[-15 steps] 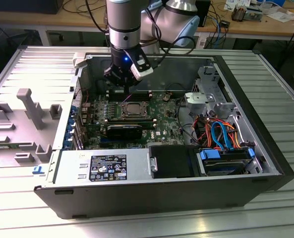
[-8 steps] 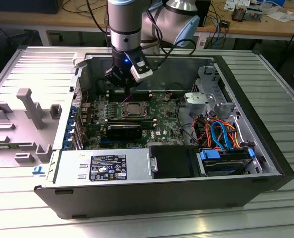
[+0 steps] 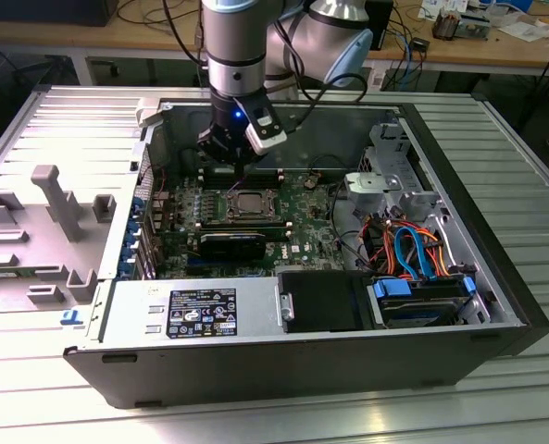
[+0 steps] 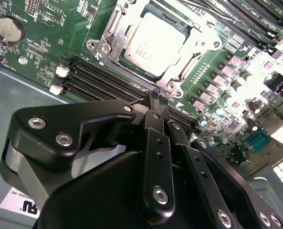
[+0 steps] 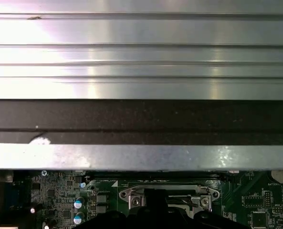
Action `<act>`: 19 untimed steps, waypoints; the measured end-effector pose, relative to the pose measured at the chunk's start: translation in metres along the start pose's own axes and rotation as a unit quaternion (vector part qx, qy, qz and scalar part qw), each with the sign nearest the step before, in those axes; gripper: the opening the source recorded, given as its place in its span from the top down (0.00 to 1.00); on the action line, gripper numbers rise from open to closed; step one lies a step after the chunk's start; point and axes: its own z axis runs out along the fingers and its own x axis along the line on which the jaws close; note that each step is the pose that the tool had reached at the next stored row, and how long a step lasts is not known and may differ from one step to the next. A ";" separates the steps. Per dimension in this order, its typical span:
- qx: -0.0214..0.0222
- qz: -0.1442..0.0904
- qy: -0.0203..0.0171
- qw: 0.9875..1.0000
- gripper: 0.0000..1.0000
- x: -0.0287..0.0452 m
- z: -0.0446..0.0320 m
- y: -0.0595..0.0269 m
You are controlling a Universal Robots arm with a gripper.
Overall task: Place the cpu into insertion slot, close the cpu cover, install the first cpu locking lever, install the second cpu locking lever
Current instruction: 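Install the first cpu locking lever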
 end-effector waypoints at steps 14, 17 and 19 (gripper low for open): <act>0.000 0.000 0.000 1.000 0.89 -0.0090 0.0081 0.0004; 0.000 0.000 0.000 1.000 0.89 -0.0091 0.0083 0.0004; 0.000 0.000 0.000 1.000 0.89 -0.0062 0.0083 0.0004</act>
